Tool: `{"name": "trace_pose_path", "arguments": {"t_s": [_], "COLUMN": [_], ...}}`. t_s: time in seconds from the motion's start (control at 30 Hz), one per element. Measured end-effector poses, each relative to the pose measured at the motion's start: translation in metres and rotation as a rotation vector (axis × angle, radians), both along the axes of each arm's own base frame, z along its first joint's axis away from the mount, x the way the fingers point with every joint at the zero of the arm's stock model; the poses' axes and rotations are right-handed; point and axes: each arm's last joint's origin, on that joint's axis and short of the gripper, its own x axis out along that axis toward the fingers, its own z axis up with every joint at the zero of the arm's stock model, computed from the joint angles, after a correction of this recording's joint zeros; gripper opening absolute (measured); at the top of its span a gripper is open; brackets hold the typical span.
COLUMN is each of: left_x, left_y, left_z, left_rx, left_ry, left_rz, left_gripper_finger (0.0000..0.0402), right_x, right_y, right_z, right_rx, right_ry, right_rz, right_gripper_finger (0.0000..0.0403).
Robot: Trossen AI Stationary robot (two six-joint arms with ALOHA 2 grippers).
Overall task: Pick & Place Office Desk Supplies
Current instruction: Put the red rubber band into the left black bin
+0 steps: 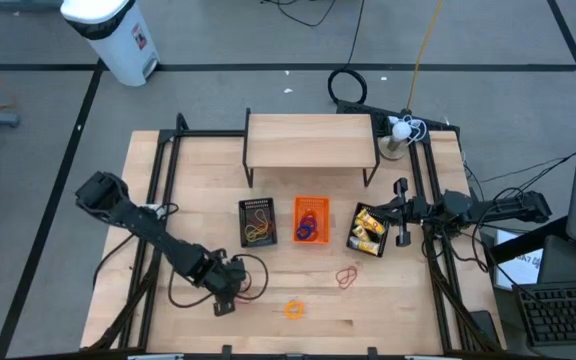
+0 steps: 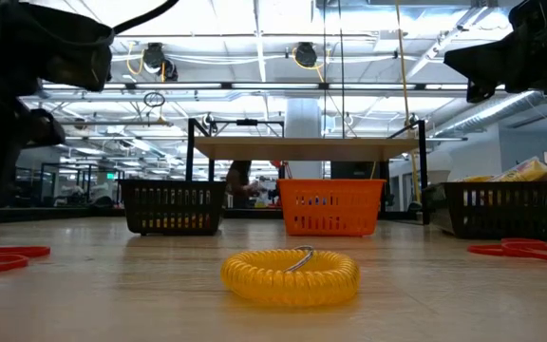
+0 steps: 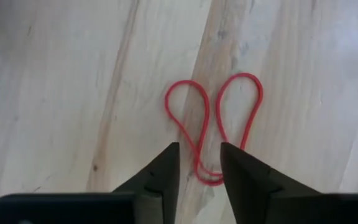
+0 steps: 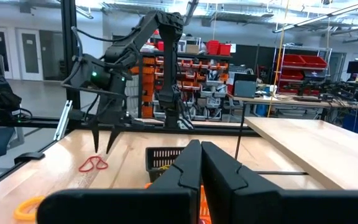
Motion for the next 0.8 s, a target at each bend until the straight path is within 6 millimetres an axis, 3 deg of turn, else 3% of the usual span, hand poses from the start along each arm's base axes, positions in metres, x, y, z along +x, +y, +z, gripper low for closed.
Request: {"name": "trace_pose_path", "arguments": {"t_s": [0.43,0.8], "left_x": [0.004,-0.005], "left_y": [-0.005,0.002], "left_z": [-0.017,-0.019], "left_rx": [0.053,0.108], "left_ry": [0.114,0.21], "left_rz": [-0.049,-0.025], "left_gripper_finger": [0.017,0.0148], "right_x": [0.0,0.0], "right_y": [0.0,0.0], "right_z": [0.001,0.001], "right_rx": [0.01,0.01], "right_ry": [-0.01,-0.015], "right_rz": [0.001,0.001], "right_gripper_finger": [0.0004,0.0004]}}
